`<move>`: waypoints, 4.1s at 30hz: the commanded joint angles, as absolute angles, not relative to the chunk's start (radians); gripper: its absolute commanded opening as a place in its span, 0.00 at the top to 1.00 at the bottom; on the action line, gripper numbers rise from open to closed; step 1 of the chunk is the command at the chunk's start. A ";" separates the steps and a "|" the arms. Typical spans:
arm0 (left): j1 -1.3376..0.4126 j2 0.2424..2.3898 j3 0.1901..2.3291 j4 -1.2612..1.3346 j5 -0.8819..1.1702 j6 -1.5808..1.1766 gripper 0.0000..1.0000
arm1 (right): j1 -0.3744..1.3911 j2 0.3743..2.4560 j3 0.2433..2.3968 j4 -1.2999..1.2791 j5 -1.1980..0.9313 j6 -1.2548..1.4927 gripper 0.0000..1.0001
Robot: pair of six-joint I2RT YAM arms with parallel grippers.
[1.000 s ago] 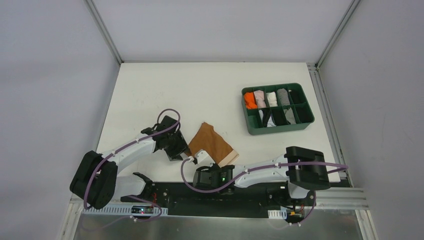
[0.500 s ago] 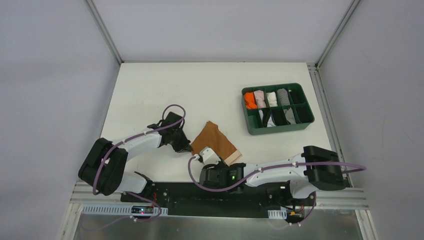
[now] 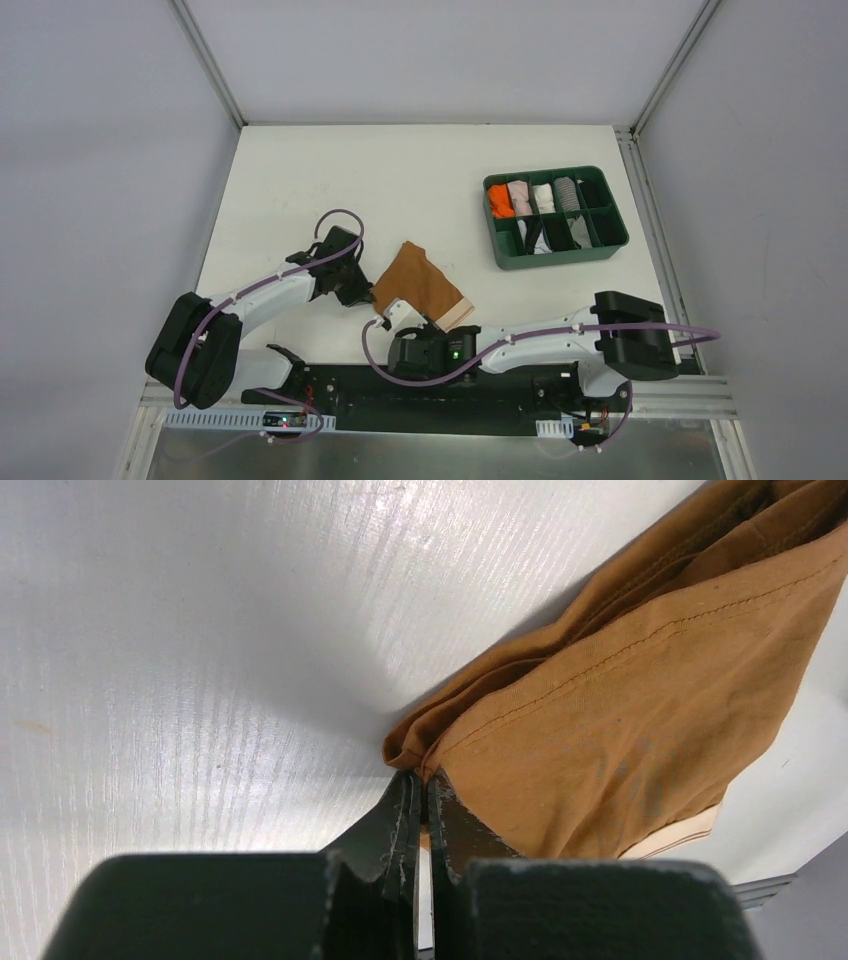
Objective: Roll the underwear
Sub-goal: Fold the underwear at the center of the board.
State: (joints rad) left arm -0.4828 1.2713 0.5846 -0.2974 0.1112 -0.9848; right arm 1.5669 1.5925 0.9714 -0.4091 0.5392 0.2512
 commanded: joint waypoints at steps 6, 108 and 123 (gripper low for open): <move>-0.478 1.274 0.581 -0.326 0.097 -0.956 1.00 | 1.551 1.690 1.034 -0.379 0.509 0.172 0.53; -0.443 1.638 1.226 -0.600 0.128 -0.889 1.00 | 0.859 1.399 0.648 0.049 -0.348 0.615 1.00; -0.513 1.758 1.338 -0.594 0.084 -0.839 1.00 | 0.845 1.488 0.605 0.106 -0.355 0.660 1.00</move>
